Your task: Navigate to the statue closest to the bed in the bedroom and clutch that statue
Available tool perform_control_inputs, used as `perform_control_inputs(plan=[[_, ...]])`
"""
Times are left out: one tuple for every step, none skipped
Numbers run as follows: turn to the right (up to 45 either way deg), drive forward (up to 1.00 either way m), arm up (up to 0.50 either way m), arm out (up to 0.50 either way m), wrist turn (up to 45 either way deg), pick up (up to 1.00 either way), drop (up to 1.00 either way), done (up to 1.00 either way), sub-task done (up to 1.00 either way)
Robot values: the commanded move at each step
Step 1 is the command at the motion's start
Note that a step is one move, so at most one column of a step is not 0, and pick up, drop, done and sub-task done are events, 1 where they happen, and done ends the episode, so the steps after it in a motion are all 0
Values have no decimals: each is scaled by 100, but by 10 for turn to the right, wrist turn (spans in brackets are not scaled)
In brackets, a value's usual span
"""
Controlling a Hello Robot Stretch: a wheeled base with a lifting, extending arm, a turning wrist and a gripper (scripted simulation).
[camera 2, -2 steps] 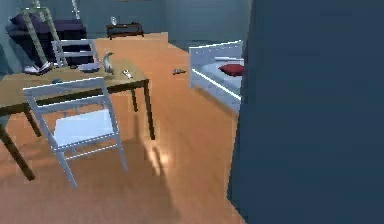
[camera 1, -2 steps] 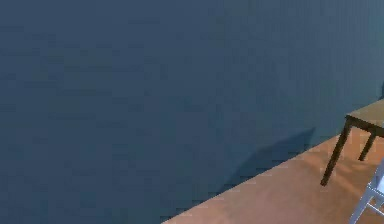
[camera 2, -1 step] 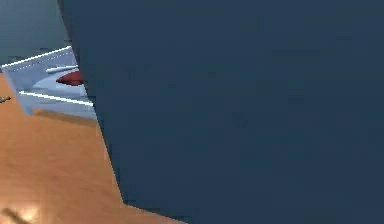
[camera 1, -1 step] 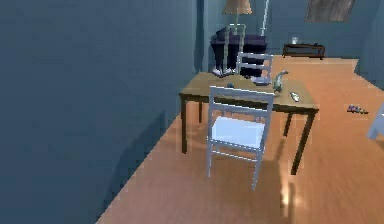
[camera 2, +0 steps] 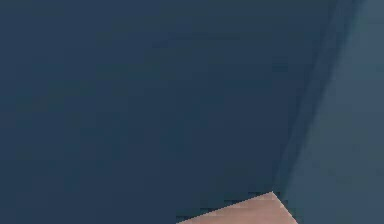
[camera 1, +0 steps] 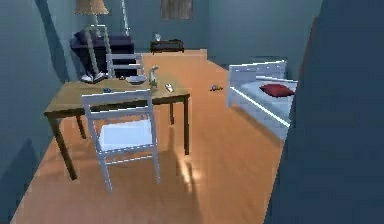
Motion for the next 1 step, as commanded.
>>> perform_control_inputs(plan=[[30, 0, 0, 0, 0, 0, 0, 0, 0]])
